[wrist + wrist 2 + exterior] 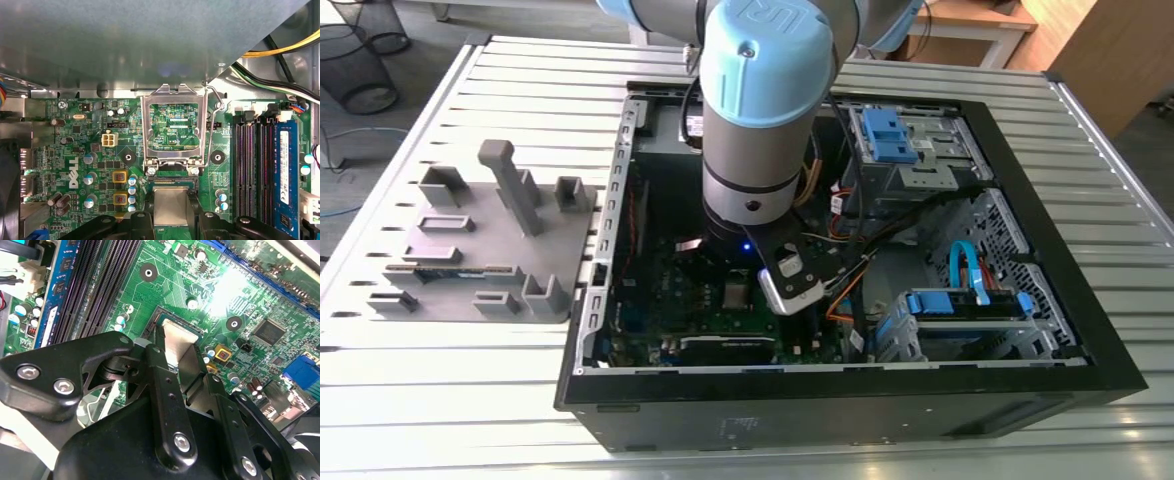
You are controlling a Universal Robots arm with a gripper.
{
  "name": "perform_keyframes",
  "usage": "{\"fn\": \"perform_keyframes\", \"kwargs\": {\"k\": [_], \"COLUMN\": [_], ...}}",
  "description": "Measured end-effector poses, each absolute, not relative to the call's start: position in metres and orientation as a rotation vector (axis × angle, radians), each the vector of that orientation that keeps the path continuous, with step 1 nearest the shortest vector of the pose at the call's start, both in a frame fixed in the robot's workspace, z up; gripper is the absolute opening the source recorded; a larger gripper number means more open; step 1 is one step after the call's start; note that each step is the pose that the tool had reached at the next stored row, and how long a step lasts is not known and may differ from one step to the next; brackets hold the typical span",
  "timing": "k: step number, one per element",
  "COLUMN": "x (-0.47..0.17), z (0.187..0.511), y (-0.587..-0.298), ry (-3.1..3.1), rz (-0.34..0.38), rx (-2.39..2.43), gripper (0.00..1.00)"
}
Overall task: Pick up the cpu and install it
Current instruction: 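Place the cpu into insertion slot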
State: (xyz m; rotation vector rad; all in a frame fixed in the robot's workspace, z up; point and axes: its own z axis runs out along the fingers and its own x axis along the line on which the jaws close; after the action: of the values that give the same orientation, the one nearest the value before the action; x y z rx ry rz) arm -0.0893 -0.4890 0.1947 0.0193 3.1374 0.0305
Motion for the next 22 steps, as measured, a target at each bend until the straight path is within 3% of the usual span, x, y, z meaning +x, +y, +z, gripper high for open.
{"fn": "perform_keyframes", "kwargs": {"k": [4, 5, 22], "x": [-0.0893, -0.0893, -0.0871], "z": [0.1946, 0.1947, 0.1923], "y": [-0.489, -0.489, -0.4897], "ry": [3.137, 3.137, 3.137], "rz": [0.031, 0.03, 0.03], "rx": [0.019, 0.019, 0.043], "gripper": [0.4, 0.45, 0.45]}}
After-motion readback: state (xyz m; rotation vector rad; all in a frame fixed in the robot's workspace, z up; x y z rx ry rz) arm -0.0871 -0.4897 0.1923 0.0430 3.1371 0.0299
